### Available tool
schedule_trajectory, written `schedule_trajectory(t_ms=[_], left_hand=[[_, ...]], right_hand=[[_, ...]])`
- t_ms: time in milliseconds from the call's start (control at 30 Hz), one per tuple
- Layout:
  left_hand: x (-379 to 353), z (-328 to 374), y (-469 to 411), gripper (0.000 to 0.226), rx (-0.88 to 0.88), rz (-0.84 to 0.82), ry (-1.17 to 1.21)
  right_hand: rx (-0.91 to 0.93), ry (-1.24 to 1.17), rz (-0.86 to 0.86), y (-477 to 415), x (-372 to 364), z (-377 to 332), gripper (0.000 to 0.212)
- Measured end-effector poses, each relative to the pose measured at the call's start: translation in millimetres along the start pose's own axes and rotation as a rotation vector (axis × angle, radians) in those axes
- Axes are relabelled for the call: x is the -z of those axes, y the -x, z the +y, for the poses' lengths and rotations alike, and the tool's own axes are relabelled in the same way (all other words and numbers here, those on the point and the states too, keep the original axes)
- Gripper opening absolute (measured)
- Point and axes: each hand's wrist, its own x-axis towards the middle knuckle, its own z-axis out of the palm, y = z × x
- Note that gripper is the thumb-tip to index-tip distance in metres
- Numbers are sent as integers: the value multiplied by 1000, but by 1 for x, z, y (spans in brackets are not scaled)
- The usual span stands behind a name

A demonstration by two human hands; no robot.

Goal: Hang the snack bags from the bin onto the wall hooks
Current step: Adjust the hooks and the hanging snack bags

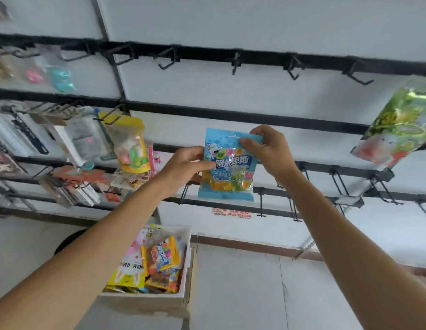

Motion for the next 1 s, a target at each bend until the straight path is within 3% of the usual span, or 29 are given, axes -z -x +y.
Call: schedule_trajectory(t_ms=[333,567,767,1000], left_hand=[[-148,71,-53,25,-117,-96,2],[-236,111,-83,15,-210,-124,-49],[-278,131,-109,9,-273,-113,-65],[-282,134,-129,16,-302,-109,-50]], right_hand=[[204,311,83,-1,167,-23,10],[234,384,197,-5,268,-28,10],[260,393,234,-11,318,-25,9],[249,369,146,-30,322,-14,11]])
